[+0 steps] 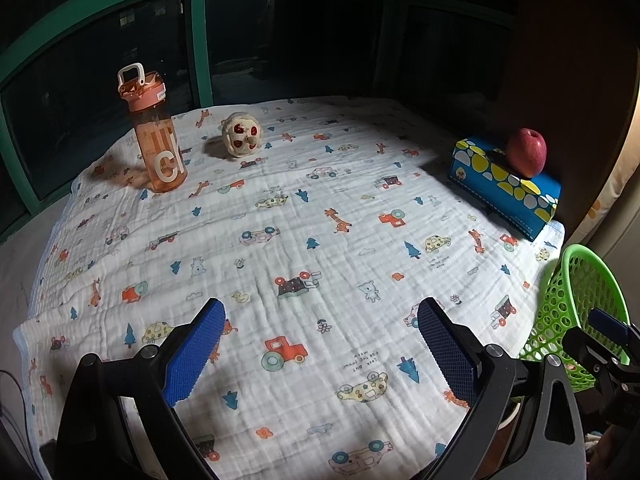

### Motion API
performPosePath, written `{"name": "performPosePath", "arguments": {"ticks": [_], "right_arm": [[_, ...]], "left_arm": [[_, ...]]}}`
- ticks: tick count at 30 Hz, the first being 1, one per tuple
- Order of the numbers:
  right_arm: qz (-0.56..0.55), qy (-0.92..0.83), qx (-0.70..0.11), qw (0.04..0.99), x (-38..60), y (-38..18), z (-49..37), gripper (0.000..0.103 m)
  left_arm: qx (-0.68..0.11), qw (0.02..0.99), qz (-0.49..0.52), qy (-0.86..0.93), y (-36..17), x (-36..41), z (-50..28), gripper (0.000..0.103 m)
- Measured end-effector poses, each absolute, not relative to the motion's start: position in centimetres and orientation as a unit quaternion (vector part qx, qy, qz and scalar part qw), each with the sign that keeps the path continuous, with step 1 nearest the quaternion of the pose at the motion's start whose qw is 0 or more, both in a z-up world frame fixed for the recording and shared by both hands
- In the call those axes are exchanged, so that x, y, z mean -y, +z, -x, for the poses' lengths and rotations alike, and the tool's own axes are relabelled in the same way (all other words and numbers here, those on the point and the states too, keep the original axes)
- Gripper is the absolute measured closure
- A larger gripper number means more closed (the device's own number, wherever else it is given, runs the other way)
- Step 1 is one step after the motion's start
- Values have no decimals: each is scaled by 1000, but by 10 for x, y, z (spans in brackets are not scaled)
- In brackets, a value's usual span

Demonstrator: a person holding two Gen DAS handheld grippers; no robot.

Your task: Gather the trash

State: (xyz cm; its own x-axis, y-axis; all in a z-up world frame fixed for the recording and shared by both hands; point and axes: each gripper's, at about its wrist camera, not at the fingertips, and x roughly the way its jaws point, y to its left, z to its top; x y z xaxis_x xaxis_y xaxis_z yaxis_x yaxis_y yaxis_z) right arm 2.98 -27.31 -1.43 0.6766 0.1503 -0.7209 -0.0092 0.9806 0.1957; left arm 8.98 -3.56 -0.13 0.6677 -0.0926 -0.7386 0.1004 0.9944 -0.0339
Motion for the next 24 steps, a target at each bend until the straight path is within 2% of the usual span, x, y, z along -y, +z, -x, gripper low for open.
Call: {"name": "performPosePath", "arguments": {"ticks": [24], "right_arm": [[-88,44,-400,911,273,-15,-30,10]], "left_arm": [[-404,913,-4,-52,-2,35,-89,9]]}}
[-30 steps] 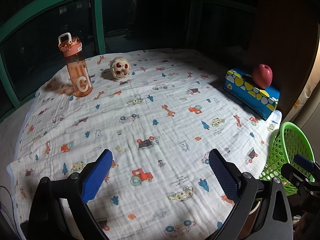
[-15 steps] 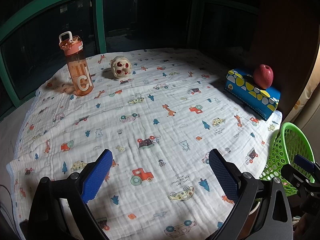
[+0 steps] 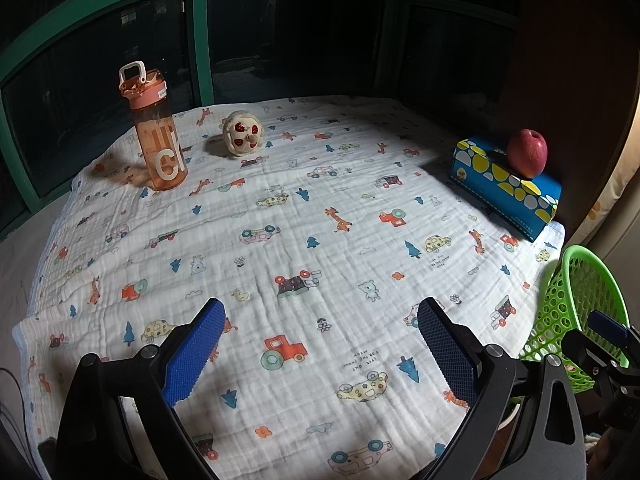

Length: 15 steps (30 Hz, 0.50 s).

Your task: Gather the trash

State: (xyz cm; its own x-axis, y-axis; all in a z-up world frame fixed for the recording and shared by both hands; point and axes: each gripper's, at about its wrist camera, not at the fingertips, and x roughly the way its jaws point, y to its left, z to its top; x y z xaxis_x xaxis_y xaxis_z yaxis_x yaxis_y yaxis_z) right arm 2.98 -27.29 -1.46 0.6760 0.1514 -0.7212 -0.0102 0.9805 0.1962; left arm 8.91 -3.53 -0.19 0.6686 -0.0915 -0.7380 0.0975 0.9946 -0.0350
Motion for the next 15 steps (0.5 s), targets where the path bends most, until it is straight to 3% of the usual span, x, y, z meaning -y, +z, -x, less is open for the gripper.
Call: {"name": "performPosePath", "arguments": {"ticks": [15], "right_arm": [[-89,45,-400,911,273,-15,-30,10]], "left_arm": [[-402,914,-2,-47,-2,33,-89,9]]}}
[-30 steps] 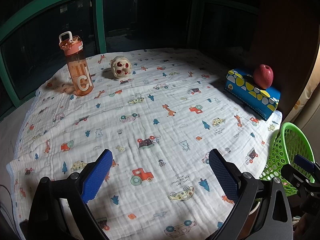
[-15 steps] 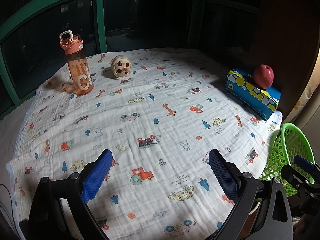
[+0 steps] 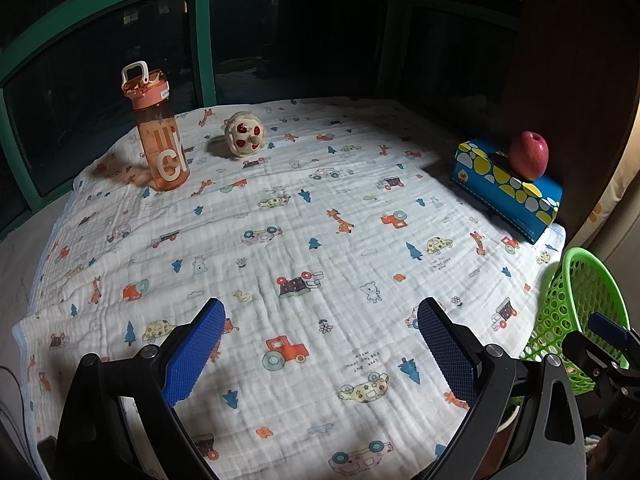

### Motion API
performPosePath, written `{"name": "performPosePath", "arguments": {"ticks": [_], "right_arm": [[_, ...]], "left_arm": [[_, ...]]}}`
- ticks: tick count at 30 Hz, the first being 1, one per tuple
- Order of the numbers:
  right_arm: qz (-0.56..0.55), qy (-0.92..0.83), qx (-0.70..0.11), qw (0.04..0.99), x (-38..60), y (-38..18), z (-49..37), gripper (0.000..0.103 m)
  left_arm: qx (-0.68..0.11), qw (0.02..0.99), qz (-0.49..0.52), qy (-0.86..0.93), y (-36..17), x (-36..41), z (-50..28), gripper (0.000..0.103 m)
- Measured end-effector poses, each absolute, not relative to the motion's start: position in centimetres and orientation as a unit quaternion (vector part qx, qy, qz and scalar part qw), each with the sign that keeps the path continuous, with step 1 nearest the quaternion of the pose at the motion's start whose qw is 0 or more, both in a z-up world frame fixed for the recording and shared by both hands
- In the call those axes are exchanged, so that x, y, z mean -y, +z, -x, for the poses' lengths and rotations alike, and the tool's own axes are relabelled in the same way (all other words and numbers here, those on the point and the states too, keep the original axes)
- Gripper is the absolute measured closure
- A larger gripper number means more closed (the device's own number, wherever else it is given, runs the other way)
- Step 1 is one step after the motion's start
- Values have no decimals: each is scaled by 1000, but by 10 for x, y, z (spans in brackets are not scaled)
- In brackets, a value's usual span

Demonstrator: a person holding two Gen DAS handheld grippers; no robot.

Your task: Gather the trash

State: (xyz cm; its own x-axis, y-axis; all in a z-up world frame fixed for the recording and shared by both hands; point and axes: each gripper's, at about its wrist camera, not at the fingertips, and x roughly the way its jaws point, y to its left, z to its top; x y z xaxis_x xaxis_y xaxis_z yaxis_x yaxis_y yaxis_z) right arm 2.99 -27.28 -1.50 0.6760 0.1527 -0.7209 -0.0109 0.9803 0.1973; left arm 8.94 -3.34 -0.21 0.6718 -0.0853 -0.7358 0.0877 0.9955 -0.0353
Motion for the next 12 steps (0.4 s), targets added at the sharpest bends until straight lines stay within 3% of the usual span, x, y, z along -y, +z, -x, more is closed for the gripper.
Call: {"name": "performPosePath", "arguments": {"ticks": [12], "right_arm": [[-88,47,-402,910,269,-17,-30,10]], "left_arm": [[-405,913,0,-43,-4,36,-87,9]]}}
